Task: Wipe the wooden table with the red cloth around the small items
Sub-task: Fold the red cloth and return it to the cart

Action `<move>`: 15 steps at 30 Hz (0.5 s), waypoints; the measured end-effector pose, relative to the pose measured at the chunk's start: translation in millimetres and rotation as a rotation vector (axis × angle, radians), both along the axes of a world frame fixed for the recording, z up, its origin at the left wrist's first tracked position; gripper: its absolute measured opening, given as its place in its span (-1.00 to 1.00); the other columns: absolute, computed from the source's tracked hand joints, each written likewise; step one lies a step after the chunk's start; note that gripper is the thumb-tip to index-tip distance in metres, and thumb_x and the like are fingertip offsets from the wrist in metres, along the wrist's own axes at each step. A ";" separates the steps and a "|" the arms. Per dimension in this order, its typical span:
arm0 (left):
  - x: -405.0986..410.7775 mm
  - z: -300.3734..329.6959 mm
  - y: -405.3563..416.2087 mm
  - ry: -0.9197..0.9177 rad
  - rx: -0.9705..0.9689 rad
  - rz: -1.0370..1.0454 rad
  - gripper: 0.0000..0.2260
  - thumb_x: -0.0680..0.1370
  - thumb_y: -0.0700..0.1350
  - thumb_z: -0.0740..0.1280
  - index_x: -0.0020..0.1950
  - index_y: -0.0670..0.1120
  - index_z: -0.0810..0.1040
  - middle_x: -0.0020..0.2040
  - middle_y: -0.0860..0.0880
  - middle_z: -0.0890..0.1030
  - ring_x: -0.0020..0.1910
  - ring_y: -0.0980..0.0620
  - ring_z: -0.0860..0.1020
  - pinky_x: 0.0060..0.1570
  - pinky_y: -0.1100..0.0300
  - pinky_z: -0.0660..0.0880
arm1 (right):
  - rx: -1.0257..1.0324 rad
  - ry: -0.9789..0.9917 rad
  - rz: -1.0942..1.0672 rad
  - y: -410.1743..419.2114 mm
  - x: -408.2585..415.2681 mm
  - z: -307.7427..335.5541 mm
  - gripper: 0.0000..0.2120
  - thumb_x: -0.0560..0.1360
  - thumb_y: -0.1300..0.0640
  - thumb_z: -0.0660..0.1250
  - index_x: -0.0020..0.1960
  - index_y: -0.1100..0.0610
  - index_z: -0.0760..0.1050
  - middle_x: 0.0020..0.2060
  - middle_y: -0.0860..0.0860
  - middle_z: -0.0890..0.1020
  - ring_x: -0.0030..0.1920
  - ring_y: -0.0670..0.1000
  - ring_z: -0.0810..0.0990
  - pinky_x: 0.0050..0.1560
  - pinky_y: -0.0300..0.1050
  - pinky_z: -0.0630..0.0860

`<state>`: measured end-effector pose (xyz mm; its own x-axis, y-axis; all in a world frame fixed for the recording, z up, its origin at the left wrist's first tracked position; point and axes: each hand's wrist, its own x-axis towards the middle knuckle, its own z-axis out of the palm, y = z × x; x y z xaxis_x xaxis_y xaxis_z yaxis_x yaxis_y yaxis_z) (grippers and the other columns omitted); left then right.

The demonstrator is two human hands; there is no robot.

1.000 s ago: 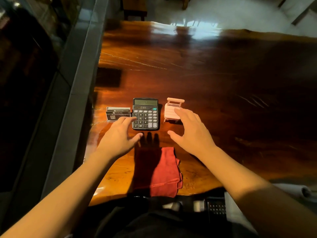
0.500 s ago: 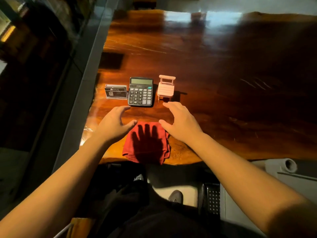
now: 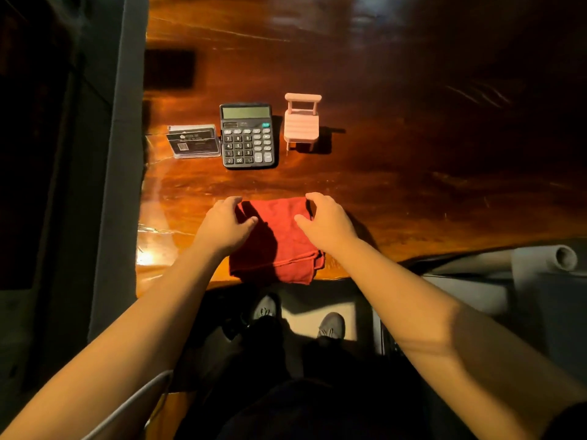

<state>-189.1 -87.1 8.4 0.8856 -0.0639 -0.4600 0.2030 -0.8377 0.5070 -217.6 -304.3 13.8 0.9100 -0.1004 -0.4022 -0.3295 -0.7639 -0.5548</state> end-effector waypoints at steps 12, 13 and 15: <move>14.7 -3.4 -9.7 0.148 -0.127 0.353 -0.69 0.51 0.00 0.46 -0.02 -0.27 0.65 -0.11 -0.24 0.68 -0.06 -0.23 0.68 -0.11 -0.07 0.60 | 0.008 0.118 -0.301 22.7 12.1 -22.6 -0.48 0.50 0.01 0.46 0.40 0.11 0.46 0.25 0.10 0.62 0.22 0.16 0.58 -0.02 -0.11 0.42; 14.0 -1.3 -9.9 0.174 -0.138 0.343 -0.71 0.51 -0.01 0.46 -0.08 -0.27 0.65 -0.15 -0.23 0.68 -0.11 -0.22 0.68 -0.15 -0.07 0.60 | 0.006 0.126 -0.290 23.0 12.4 -20.9 -0.51 0.49 0.01 0.45 0.38 0.12 0.49 0.24 0.11 0.62 0.22 0.17 0.58 0.00 -0.09 0.44; 12.2 2.6 -8.8 0.199 -0.166 0.324 -0.74 0.52 -0.02 0.46 -0.03 -0.23 0.63 -0.12 -0.21 0.66 -0.13 -0.20 0.67 -0.18 -0.02 0.58 | 0.010 0.135 -0.253 23.1 12.4 -16.2 -0.64 0.49 0.03 0.43 0.25 0.13 0.59 0.14 0.10 0.67 0.15 0.18 0.61 -0.06 -0.11 0.45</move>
